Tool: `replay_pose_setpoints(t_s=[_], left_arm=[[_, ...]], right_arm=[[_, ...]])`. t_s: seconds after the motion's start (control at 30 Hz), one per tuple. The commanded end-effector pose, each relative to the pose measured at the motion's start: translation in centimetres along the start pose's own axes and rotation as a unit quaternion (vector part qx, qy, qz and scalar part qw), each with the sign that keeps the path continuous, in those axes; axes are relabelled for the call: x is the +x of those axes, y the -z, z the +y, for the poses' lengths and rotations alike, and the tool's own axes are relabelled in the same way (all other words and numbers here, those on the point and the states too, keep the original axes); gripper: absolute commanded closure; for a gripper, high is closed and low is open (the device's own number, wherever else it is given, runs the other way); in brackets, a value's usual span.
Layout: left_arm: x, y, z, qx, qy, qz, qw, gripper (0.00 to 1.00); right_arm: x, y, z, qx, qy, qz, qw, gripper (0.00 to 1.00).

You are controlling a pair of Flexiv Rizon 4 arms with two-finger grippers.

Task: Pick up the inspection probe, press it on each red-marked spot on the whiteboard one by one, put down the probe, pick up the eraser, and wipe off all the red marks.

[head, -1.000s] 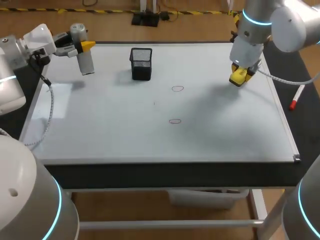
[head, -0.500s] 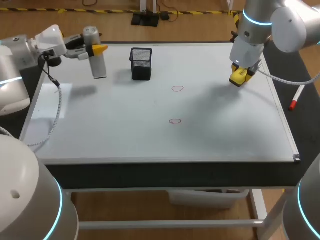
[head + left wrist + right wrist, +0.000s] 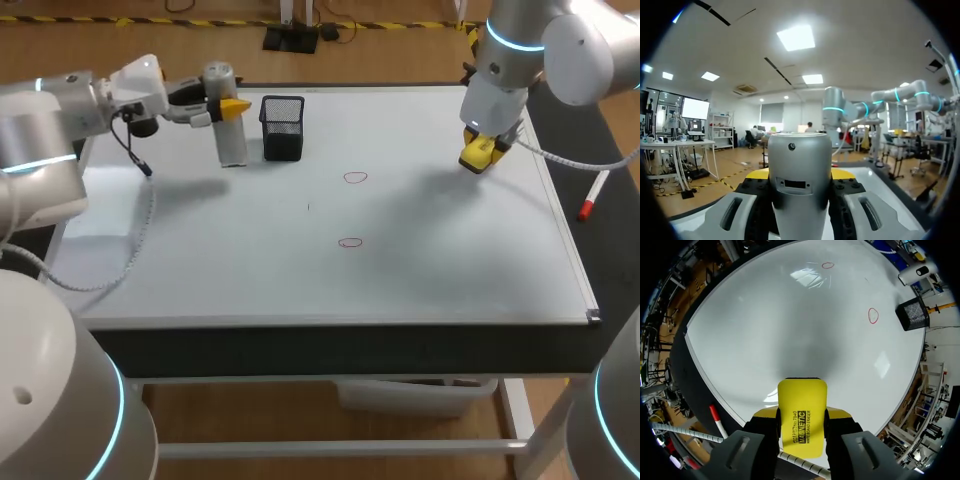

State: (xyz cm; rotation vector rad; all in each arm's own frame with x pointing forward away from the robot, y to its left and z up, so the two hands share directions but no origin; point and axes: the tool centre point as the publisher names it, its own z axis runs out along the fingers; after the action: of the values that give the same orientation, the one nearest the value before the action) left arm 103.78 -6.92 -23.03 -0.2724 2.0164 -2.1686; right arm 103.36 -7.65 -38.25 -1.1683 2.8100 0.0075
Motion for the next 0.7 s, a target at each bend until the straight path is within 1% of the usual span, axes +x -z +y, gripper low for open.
replay_pose_setpoints(t_s=[0.03,0.47,0.7], left_arm=[[1.2,-1.3,-0.2,-0.002,0.000,-0.009,1.000,1.00],[4.7,-4.8,0.3,-0.005,-0.007,-0.039,0.999,1.00],[6.2,-7.2,0.8,-0.007,-0.015,-0.068,0.998,1.00]], right_arm=[[0.0,0.0,-0.1,0.001,0.001,0.002,1.000,1.00],[0.0,0.0,-0.1,0.001,0.001,0.002,1.000,1.00],[0.0,0.0,-0.1,0.001,0.001,0.002,1.000,1.00]])
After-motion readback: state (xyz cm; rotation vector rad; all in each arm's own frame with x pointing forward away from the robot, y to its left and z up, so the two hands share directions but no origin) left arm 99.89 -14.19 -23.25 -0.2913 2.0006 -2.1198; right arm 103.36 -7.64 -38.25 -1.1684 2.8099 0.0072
